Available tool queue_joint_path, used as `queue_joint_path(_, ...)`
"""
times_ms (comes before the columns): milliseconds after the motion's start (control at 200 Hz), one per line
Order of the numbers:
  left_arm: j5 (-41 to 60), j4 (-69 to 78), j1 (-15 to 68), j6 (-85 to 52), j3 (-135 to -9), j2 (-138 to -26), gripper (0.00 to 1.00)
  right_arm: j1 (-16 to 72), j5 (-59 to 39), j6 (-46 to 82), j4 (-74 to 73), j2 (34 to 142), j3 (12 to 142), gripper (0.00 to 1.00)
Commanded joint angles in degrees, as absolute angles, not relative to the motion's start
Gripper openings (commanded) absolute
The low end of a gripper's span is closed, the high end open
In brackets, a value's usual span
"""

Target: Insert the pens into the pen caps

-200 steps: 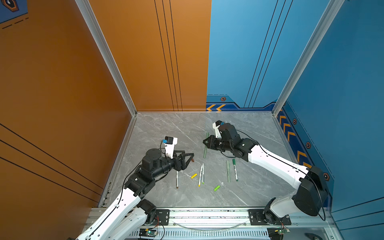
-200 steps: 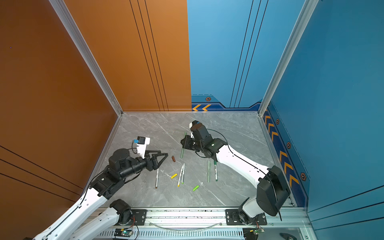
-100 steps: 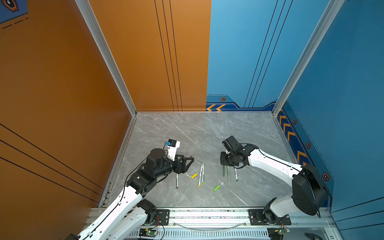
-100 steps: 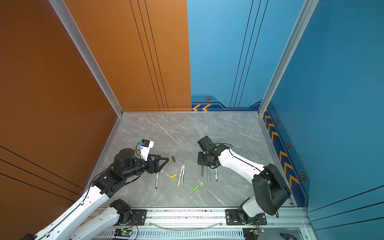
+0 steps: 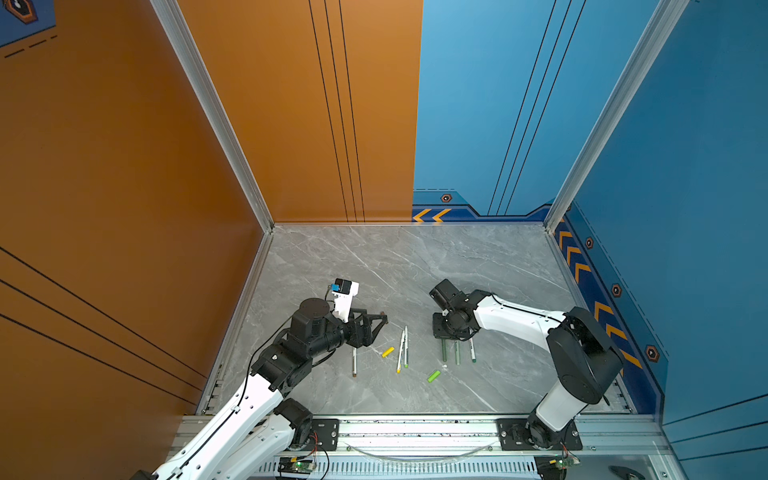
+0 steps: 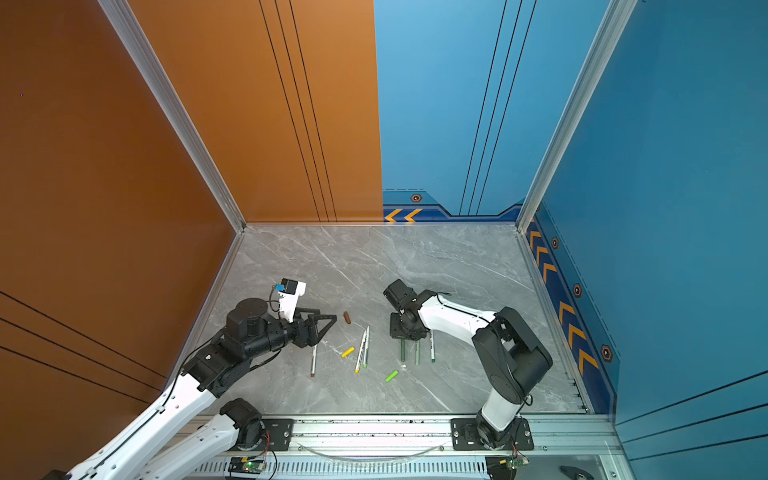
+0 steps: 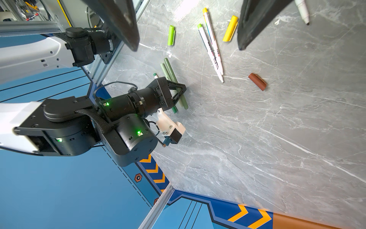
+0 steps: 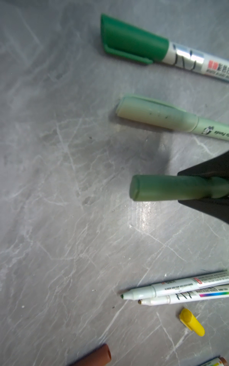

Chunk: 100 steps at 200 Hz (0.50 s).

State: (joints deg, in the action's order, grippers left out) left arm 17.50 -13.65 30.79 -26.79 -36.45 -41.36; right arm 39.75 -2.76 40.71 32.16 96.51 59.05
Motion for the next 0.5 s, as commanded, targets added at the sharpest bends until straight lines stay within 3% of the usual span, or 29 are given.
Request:
queue_joint_path(0, 16.7, -14.1, 31.3, -26.3, -37.8, -41.5, 0.78, 41.6, 0.9, 42.1, 33.2, 97.8, 60.7, 0.15)
queue_joint_path(496, 16.1, -13.4, 31.5, -27.5, -37.3, -41.0, 0.78, 42.6, 3.1, 43.5, 33.2, 99.6, 60.6, 0.26)
